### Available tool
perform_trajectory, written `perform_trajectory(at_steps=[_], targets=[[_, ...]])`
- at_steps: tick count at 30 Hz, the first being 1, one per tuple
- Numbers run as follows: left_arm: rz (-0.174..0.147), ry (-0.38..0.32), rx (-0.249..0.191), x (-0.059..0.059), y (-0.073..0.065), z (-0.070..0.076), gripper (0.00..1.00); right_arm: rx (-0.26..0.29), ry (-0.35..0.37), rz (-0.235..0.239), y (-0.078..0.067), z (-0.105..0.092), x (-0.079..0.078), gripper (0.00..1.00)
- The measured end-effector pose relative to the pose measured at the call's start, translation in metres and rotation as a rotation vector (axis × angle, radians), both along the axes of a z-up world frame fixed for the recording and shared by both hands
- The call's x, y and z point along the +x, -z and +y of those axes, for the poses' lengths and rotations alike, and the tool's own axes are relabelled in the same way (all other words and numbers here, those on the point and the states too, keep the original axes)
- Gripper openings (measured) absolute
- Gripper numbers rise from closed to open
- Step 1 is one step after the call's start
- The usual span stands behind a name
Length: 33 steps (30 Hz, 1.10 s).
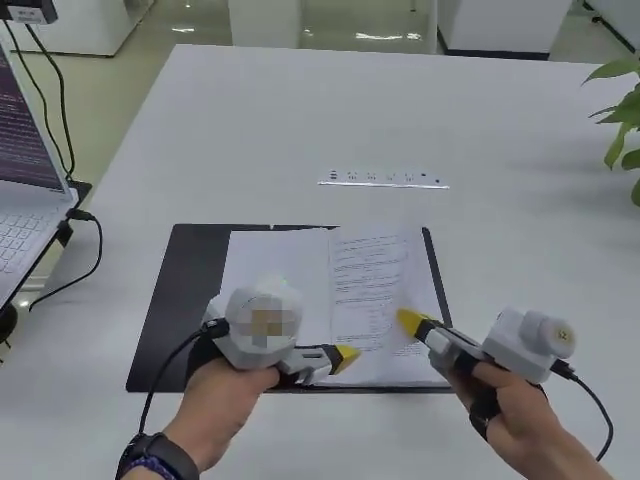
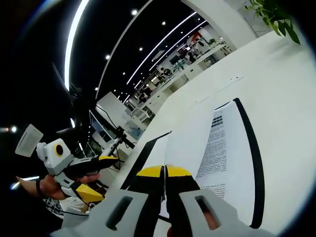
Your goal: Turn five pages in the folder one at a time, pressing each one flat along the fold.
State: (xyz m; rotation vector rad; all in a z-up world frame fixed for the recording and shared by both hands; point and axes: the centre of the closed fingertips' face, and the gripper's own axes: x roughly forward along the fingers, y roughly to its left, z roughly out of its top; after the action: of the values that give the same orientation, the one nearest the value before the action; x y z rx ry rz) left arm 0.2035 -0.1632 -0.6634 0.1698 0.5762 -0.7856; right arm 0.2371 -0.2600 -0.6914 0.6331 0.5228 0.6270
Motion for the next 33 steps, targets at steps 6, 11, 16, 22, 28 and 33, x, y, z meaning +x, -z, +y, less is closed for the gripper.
perform_trajectory(at_steps=[6,11,16,22,28,33], targets=[[-0.013,-0.027,-0.014,-0.002,-0.008,0.019,0.69,0.004,-0.011,-0.004,-0.004,0.016,0.0,0.0],[-0.021,-0.059,-0.029,-0.005,-0.012,0.036,0.69,-0.003,-0.039,-0.011,-0.009,0.036,-0.002,0.0],[-0.015,-0.087,-0.036,-0.009,-0.011,0.052,0.69,0.004,-0.059,-0.013,-0.01,0.057,-0.004,0.0],[-0.013,-0.114,-0.042,-0.014,-0.011,0.071,0.69,0.016,-0.09,-0.012,-0.011,0.084,-0.006,0.0],[-0.019,-0.144,-0.049,-0.014,-0.013,0.089,0.69,0.022,-0.122,-0.009,-0.011,0.107,-0.008,0.0],[-0.019,-0.17,-0.057,-0.015,-0.013,0.102,0.69,0.027,-0.149,-0.001,-0.01,0.125,-0.009,0.0]])
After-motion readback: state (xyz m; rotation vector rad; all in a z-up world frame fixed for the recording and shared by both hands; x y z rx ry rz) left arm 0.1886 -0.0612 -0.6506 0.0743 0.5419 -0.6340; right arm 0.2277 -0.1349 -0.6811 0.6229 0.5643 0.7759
